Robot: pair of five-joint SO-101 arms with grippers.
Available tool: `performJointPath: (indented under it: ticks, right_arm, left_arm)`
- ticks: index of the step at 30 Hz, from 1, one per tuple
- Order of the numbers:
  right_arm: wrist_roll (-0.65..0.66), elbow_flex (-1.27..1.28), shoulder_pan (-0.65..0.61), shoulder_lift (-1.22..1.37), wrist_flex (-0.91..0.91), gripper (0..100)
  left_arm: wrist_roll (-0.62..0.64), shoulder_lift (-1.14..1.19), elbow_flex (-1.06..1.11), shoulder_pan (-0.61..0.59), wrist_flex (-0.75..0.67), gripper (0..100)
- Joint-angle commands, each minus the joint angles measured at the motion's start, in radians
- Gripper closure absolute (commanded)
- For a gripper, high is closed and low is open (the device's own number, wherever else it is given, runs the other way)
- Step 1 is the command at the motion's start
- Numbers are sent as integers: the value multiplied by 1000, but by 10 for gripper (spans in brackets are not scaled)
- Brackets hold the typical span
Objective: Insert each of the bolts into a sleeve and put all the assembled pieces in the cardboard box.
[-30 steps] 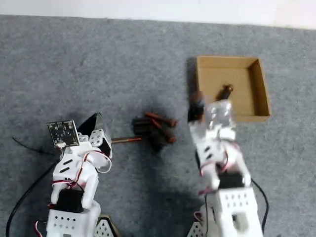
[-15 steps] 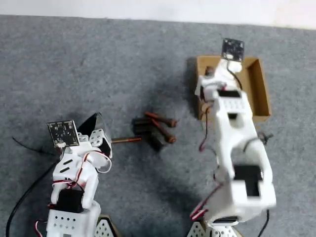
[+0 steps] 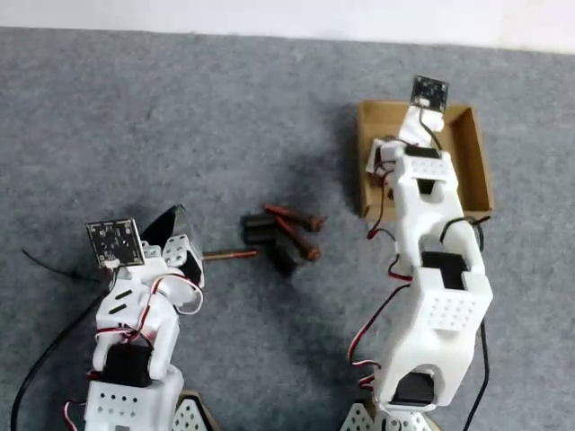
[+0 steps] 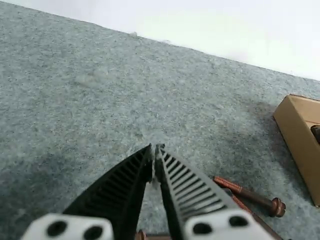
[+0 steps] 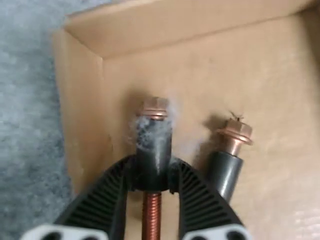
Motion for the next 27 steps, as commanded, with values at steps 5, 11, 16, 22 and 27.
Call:
performJointPath:
  ticks: [5, 11, 16, 22, 27]
  right_arm:
    - [-2, -67, -1, -27, 48, 803]
    - [126, -65, -30, -31, 56, 753]
    - [129, -65, -39, -111, 134, 753]
    - [103, 53, -97, -278, 156, 753]
    - [103, 168, -185, -409, 156, 753]
  left_arm:
    - [-6, -15, 19, -8, -2, 966]
    - [-6, -15, 19, -8, -2, 966]
    - [-6, -15, 19, -8, -2, 966]
    - [-6, -15, 19, -8, -2, 966]
    - [-6, -15, 19, -10, -2, 966]
